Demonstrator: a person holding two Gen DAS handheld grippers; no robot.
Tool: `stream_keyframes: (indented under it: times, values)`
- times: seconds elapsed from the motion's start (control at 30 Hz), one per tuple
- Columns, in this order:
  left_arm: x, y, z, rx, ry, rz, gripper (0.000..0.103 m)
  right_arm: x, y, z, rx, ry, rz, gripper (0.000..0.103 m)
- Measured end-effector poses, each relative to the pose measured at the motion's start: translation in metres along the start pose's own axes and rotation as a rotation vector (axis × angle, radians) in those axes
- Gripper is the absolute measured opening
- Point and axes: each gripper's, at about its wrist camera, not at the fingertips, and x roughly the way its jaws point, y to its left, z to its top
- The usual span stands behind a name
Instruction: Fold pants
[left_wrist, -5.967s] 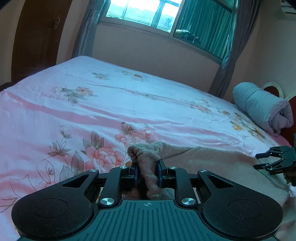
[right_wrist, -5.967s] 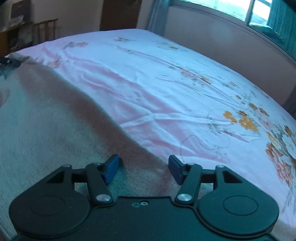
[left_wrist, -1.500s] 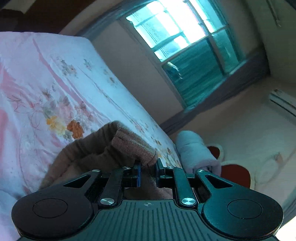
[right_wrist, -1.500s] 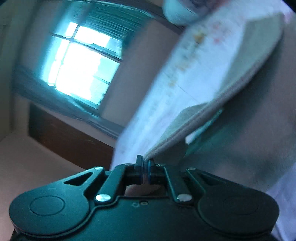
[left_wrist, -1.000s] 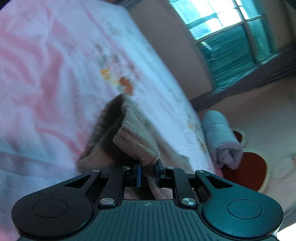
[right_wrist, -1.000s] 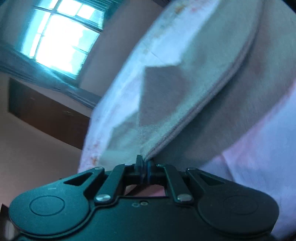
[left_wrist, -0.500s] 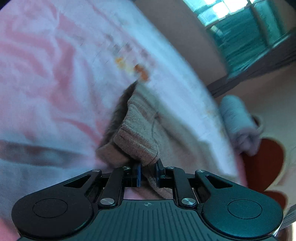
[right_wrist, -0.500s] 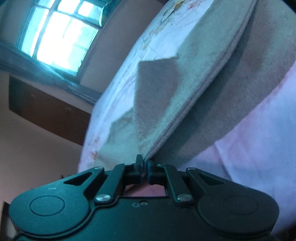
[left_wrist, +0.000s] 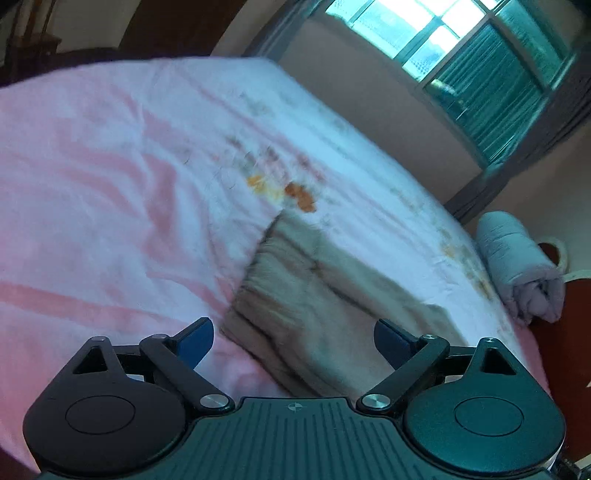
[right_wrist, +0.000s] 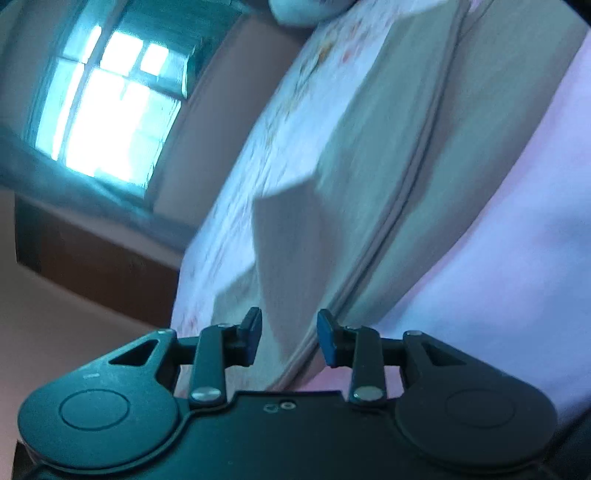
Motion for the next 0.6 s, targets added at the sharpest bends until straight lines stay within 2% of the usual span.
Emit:
stream_keyframes:
  times: [0.1, 0.13, 0.17, 0.2, 0.23, 0.27, 0.37, 0.43, 0.47, 0.5, 0.53, 0.6]
  values:
    - [-0.017, -0.024, -0.016, 0.008, -0.032, -0.077, 0.09, -0.028, -0.011, 0.018, 0.021, -0.06, 0.013, 0.028]
    - [-0.019, -0.034, -0.024, 0.007, -0.034, -0.106, 0.075, -0.033, -0.015, 0.023, 0.038, -0.076, 0.018, 0.029]
    - [-0.017, -0.044, -0.031, 0.003, -0.023, -0.143, 0.051, -0.037, -0.018, 0.027, 0.05, -0.089, 0.021, 0.029]
    - [-0.011, -0.053, -0.039, -0.003, -0.008, -0.173, 0.038, -0.041, -0.021, 0.03, 0.055, -0.102, 0.021, 0.029]
    - [-0.004, -0.062, -0.047, -0.019, 0.005, -0.195, 0.018, -0.042, -0.022, 0.031, 0.059, -0.112, 0.018, 0.03]
    - [0.003, -0.068, -0.055, -0.026, 0.013, -0.202, 0.013, -0.043, -0.025, 0.034, 0.067, -0.116, 0.017, 0.03]
    - [0.024, -0.081, -0.071, -0.04, -0.02, -0.183, 0.013, -0.048, -0.035, 0.035, 0.077, -0.107, 0.015, 0.03]
    - [0.038, -0.079, -0.074, -0.037, -0.044, -0.069, 0.013, -0.051, -0.038, 0.037, 0.072, -0.104, 0.009, 0.031]
    - [0.048, -0.07, -0.077, -0.067, -0.033, 0.012, 0.009, -0.054, -0.04, 0.037, 0.071, -0.105, 0.006, 0.031]
    - [0.057, -0.053, -0.08, -0.137, -0.008, 0.055, 0.003, -0.053, -0.042, 0.041, 0.072, -0.107, 0.002, 0.031]
    - [0.062, -0.036, -0.084, -0.197, -0.006, 0.024, 0.003, -0.055, -0.046, 0.041, 0.072, -0.108, 0.0, 0.032]
    - [0.059, -0.02, -0.088, -0.24, -0.038, -0.016, 0.003, -0.062, -0.051, 0.045, 0.072, -0.117, -0.004, 0.034]
